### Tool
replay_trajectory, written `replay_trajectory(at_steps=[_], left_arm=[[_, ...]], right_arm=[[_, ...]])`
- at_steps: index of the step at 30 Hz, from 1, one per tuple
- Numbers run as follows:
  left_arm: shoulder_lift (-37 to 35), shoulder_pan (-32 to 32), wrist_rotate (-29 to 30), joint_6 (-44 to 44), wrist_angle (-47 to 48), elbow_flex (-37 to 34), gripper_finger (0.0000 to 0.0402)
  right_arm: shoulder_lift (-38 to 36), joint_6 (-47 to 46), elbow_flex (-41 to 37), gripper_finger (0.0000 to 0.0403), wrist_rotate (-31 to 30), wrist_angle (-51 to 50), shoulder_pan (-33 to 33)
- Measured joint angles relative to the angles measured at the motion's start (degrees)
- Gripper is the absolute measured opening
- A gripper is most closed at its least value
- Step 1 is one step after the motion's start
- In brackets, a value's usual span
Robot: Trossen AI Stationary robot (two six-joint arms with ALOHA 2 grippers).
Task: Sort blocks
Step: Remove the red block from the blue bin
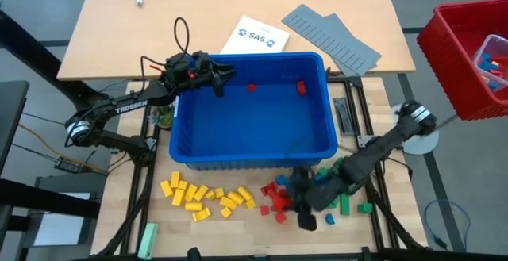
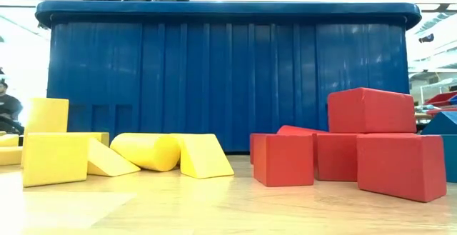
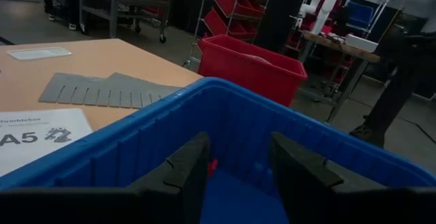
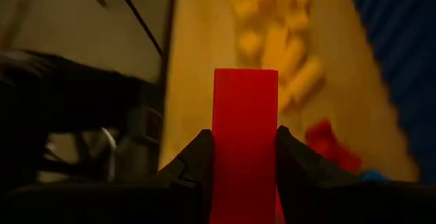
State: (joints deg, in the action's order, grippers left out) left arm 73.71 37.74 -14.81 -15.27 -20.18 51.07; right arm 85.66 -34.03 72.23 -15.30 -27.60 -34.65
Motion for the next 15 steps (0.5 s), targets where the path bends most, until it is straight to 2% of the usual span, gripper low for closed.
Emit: replay_trajectory(at_steps=[4,9,15], left_arm=[[0.00,0.02,0.01,0.00,0.00,0.00,0.0163],[0.00,0.02,0.00,0.00,0.00,-0.02,0.0163],[0.00,0.01,0.00,0.00,0.15,-0.02,0.0163]], right_arm=[[6.89,-3.03,0.00,0.0106,0.04,-2.62,-0.62],[13.49,-3.41,-0.02,0.0134,0.58,-4.27,-0.60],[16.02,-3.19,-0.02,0.0156,-0.03,-4.59,0.62]])
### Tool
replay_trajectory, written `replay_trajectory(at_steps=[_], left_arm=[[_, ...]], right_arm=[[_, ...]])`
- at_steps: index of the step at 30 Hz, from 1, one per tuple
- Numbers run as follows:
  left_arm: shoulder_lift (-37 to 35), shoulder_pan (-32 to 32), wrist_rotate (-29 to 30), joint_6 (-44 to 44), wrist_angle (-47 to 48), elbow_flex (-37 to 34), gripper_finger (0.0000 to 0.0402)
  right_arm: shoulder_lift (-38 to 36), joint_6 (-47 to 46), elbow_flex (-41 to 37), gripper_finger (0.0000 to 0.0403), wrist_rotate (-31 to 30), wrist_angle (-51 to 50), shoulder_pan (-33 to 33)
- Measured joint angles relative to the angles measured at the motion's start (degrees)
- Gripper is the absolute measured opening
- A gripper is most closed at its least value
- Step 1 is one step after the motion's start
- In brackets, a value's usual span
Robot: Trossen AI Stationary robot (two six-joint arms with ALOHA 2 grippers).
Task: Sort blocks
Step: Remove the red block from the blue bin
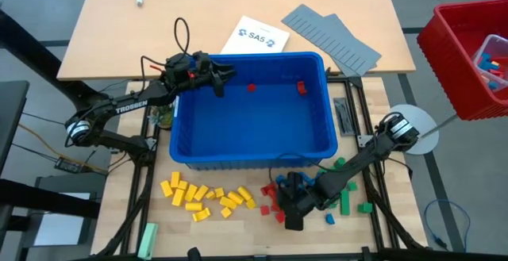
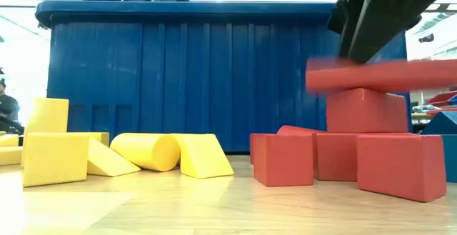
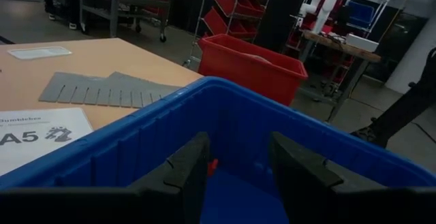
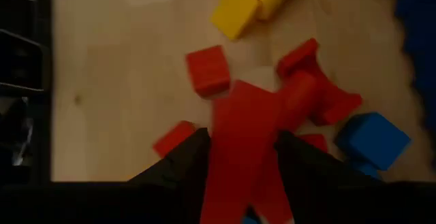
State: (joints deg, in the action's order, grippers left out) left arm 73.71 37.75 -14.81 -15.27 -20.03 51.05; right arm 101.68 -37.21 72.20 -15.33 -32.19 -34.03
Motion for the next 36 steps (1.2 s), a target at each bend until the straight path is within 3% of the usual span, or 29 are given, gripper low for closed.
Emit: replay_trajectory(at_steps=[8,16,18,23,25,31,36], left_arm=[[0.00,-0.01,0.00,0.00,0.11,-0.02,0.0163],[0.00,0.01,0.00,0.00,0.14,-0.02,0.0163],[0.00,0.01,0.00,0.00,0.15,-0.02,0.0163],[0.00,0.01,0.02,0.00,0.17,-0.02,0.0163],[0.00,-0.01,0.00,0.00,0.17,-0.02,0.0163],[0.00,0.00,0.00,0.00,0.17,-0.02,0.0163],[0.00,0.00,0.00,0.00,0.17,-0.02,0.0163]], right_arm=[[-0.71,1.40,0.00,0.0212,-0.04,-2.84,1.89],[-12.41,15.35,6.14,0.0245,6.62,-5.65,4.60],[-16.38,19.36,7.44,0.0245,3.72,-5.26,6.04],[-23.39,32.58,7.87,0.0240,-11.59,0.94,12.11],[-24.67,38.58,7.87,0.0238,-14.73,3.55,15.56],[-24.75,48.57,7.82,0.0238,-15.51,5.61,28.07],[-22.72,49.48,7.80,0.0232,-15.37,-2.92,40.03]])
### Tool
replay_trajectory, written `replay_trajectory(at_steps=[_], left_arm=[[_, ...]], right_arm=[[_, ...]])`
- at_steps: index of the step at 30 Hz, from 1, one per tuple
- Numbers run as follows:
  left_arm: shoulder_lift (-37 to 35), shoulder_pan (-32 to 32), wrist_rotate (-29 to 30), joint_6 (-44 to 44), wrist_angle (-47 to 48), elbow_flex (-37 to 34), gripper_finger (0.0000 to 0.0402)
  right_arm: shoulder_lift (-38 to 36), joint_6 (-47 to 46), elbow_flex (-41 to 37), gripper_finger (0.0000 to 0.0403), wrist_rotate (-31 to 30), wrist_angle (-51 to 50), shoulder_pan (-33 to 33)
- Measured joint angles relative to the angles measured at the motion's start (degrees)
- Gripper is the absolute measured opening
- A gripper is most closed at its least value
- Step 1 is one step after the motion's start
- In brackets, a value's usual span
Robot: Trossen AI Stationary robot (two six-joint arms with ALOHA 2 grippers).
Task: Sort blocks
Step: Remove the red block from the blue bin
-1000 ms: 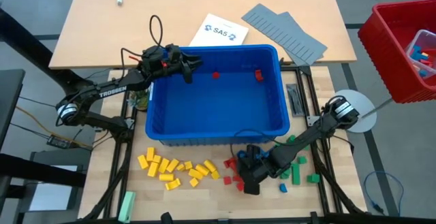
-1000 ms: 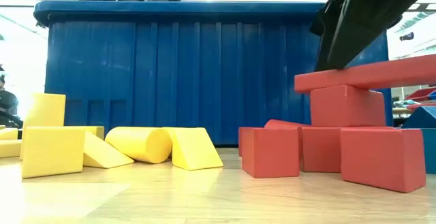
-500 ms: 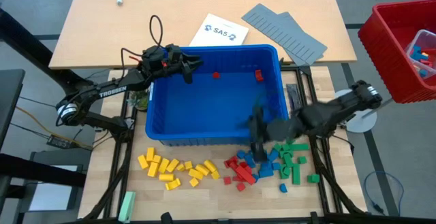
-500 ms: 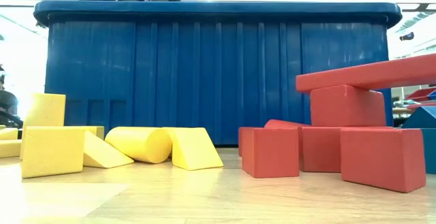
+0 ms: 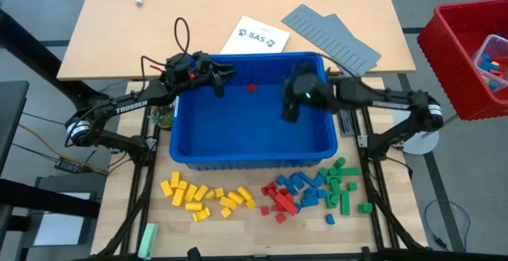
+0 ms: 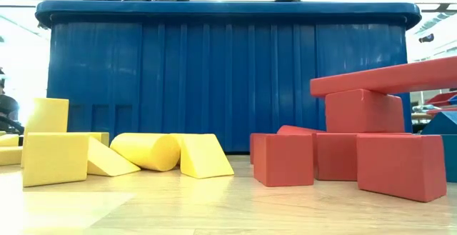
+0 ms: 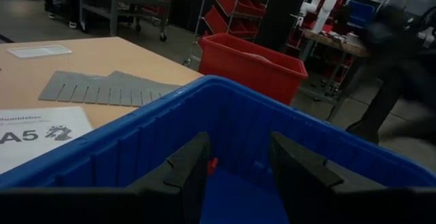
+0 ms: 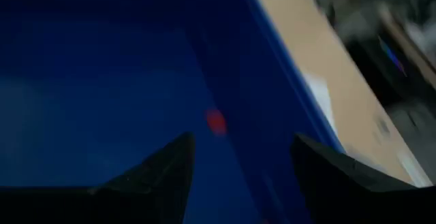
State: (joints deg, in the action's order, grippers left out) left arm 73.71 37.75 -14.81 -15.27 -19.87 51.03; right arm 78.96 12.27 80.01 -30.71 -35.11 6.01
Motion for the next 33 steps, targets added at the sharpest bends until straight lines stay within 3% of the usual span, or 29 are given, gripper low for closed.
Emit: replay_trajectory(at_steps=[4,11,18,33], left_arm=[[0.00,-0.01,0.00,0.00,0.01,0.00,0.0163],[0.00,-0.01,0.00,0.00,0.00,0.00,0.0163],[0.00,-0.01,0.00,0.00,0.01,0.00,0.0163],[0.00,0.01,0.01,0.00,-0.01,0.00,0.0163]], right_arm=[[3.41,3.11,0.00,0.0228,2.01,-8.42,10.08],[11.54,18.44,-0.08,0.0227,17.42,-16.48,22.89],[20.00,28.13,-0.09,0.0227,17.93,-16.65,29.57],[30.72,31.08,-0.09,0.0204,17.11,-17.80,35.87]])
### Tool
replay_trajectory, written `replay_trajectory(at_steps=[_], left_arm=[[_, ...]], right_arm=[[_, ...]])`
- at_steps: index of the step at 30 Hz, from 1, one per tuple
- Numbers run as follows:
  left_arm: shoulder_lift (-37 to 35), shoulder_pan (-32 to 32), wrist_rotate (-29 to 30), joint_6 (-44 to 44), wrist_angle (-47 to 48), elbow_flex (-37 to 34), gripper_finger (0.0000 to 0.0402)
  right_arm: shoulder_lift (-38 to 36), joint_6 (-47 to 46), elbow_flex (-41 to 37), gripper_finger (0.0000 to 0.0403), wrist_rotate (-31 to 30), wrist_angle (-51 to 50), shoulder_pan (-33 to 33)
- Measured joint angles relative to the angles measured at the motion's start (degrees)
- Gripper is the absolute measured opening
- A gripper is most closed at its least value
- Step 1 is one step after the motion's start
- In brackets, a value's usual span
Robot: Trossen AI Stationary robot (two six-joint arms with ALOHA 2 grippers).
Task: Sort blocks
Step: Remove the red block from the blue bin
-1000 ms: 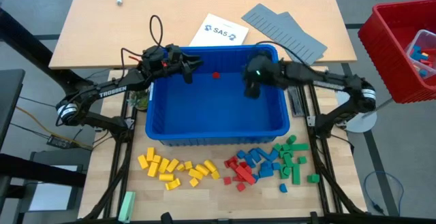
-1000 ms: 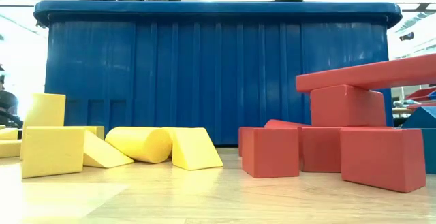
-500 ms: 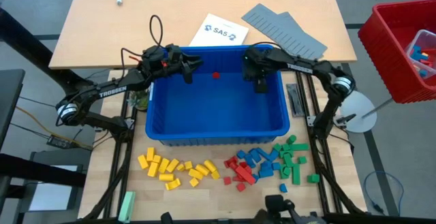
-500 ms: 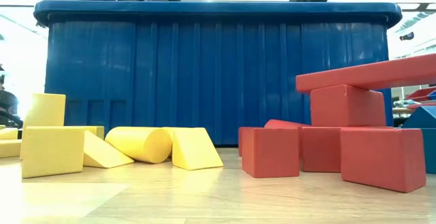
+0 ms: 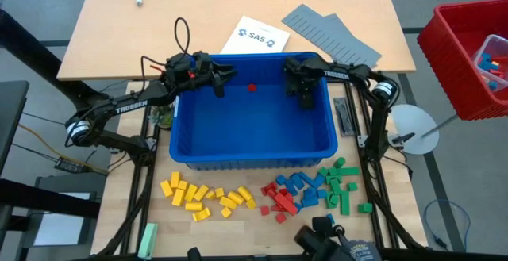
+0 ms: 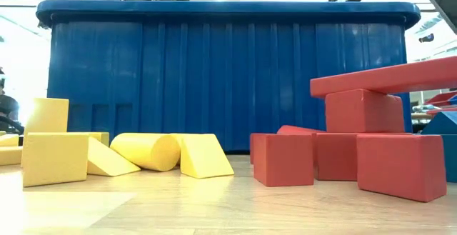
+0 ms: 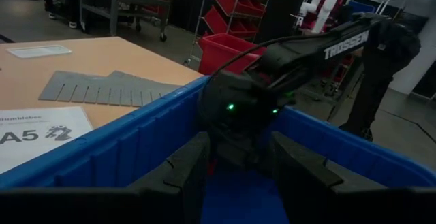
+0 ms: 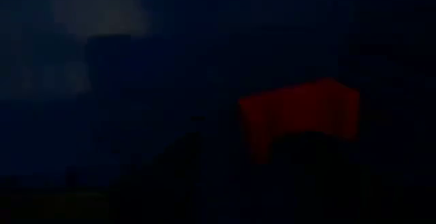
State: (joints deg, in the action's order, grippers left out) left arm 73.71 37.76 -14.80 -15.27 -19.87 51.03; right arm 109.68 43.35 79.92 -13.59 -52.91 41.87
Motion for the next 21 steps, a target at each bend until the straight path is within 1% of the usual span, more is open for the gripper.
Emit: replay_trajectory(at_steps=[9,13,16,21], left_arm=[[0.00,-0.02,-0.01,0.00,0.01,0.00,0.0163],[0.00,0.00,-0.01,0.00,0.00,0.00,0.0163],[0.00,-0.02,-0.01,0.00,0.00,0.00,0.0163],[0.00,-0.02,-0.01,0.00,0.00,0.00,0.0163]], right_arm=[[4.76,1.57,-0.15,0.0178,0.76,1.52,1.00],[6.10,1.65,0.04,0.0163,-1.03,1.53,0.87],[5.67,1.19,0.04,0.0125,-0.87,1.45,0.78],[3.29,0.05,-0.13,0.0025,0.47,-0.10,0.50]])
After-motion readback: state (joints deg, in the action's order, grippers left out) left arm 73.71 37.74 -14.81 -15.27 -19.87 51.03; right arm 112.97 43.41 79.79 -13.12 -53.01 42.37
